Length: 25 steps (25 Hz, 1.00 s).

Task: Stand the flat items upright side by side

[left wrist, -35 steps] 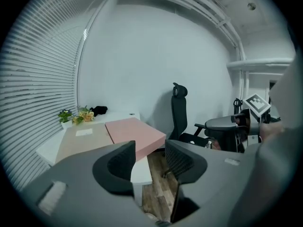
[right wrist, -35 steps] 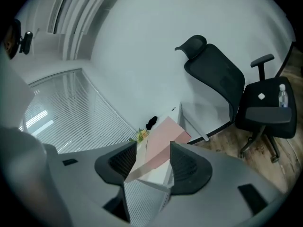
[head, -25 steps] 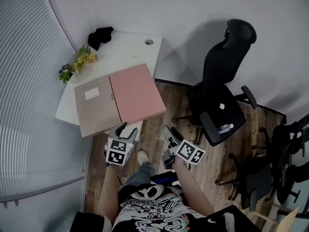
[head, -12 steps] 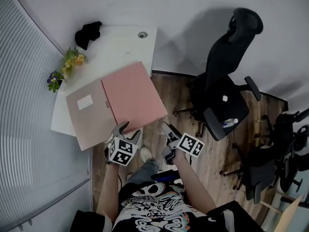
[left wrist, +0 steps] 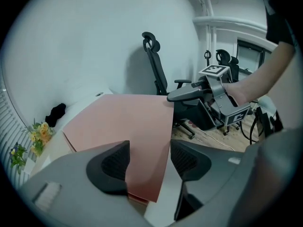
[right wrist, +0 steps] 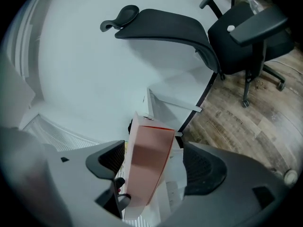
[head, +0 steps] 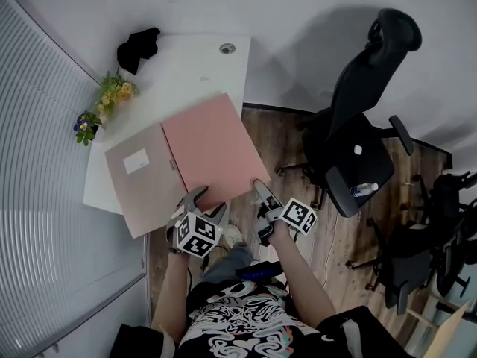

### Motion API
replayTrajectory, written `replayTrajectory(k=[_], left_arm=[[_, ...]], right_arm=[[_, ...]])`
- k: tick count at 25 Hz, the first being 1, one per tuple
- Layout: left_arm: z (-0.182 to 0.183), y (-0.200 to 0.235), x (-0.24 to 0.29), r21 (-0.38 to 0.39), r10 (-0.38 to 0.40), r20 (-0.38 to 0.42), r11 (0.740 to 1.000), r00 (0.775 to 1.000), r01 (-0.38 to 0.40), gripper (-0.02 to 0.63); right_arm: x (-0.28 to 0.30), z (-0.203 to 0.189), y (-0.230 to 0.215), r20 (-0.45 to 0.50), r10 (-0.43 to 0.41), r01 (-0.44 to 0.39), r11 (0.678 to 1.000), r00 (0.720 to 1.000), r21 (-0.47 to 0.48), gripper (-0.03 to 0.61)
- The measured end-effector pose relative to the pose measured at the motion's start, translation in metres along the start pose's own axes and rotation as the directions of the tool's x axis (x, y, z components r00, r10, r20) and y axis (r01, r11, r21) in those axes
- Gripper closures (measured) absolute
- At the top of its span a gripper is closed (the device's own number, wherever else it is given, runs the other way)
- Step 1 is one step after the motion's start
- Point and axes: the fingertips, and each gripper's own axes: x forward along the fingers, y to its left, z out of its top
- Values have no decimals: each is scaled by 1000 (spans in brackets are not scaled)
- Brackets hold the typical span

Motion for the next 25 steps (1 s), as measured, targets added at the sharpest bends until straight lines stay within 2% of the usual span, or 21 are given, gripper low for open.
replayTrajectory(k=[4,8,13,18,21,25], left_arm=[[-1,2,-1,5,-4,16,1000,1000,4,345],[-2,1,0,19,2,15,1000,1000,-3,345],[-5,0,0,13,6,20,1000,1000,-7,348],[-3,1,3,-5,23,32,1000,999,-22,349],[-3,0,3,-8,22,18,1000,1000,-22,348],[-3,0,3,-20,22,21,1000,1000,-21,347]], right_arm=[[9,7,-4,54,41,-44,998,998,53,202],[14,11,-11,68,45,-50,995,997,84,201],[18,10,-11,26,73,-75,993,997,90,210],[21,13,-8,-19,115,-114,991,993,73,247],[21,11,-6,-20,146,-143,985,989,97,275],[21,12,-6,-15,145,-143,985,989,100,278]])
